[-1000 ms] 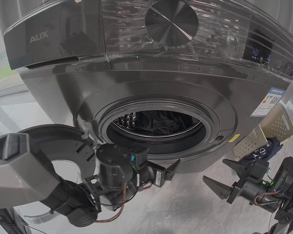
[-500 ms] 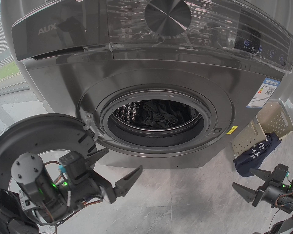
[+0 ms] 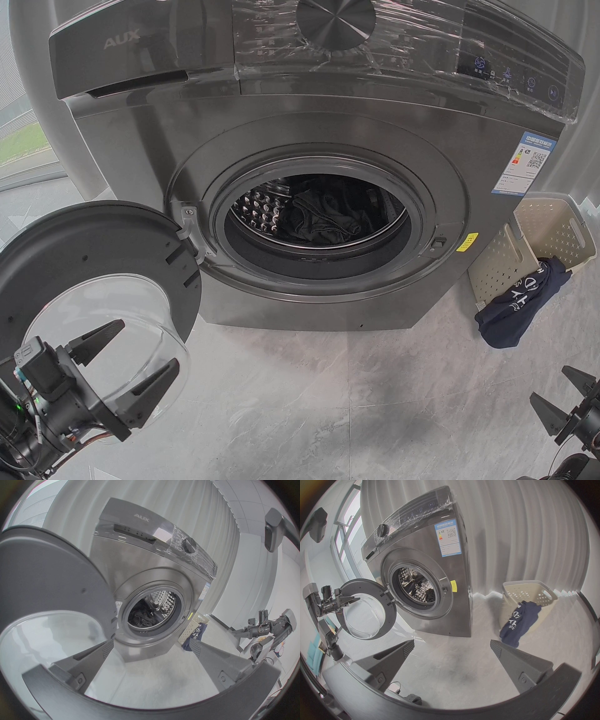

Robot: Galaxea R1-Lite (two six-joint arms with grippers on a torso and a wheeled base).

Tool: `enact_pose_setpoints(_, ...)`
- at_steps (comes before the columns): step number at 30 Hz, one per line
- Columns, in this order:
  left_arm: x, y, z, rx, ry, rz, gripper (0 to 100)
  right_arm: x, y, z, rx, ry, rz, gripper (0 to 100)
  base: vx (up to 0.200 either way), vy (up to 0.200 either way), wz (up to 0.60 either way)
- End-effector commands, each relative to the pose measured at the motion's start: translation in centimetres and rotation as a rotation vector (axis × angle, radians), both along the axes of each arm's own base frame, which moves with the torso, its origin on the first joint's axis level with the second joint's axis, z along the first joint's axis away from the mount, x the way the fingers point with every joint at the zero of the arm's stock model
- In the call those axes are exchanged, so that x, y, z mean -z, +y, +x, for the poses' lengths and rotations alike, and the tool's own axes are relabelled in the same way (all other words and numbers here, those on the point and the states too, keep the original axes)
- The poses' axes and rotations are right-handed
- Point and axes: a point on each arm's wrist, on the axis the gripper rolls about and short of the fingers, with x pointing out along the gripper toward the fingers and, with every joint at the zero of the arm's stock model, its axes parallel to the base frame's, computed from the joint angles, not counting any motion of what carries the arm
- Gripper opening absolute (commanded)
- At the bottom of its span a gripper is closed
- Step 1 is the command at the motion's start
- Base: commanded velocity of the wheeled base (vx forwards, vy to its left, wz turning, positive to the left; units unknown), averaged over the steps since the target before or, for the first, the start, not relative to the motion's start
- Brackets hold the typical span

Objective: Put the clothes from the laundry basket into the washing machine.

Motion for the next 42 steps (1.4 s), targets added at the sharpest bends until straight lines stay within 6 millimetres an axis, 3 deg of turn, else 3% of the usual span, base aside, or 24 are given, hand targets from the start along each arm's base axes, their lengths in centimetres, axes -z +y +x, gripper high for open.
enact_pose_setpoints(1, 0.2, 3.3, -3.2, -0.053, -0.052, -0.051, 100, -0.5, -0.9, -2.9, 0.070, -0.153, 0.022, 100, 0.000, 0.000, 0.00)
enact_pose_setpoints(12, 2.4, 6.7, -7.1, -0.175, -0.044, -0.038, 100, 0.1, -1.1, -4.3, 0.157, -0.211, 0.028, 100, -0.200, 0.000, 0.00)
enact_pose_setpoints(20, 5.7, 7.9, -10.3, -0.239, -0.013, -0.044, 100, 2.8, -1.1, -4.6, 0.204, -0.162, 0.024, 100, -0.025, 0.000, 0.00)
enact_pose_setpoints(30, 6.9, 7.7, -10.8, -0.410, 0.026, -0.005, 100, 3.4, -1.0, -4.9, 0.370, -0.157, -0.041, 100, 0.000, -0.160, 0.00)
enact_pose_setpoints(42, 7.3, 7.2, -11.2, -0.464, -0.017, 0.074, 100, 3.8, -0.9, -5.3, 0.301, -0.180, -0.072, 100, 0.000, -0.200, 0.00)
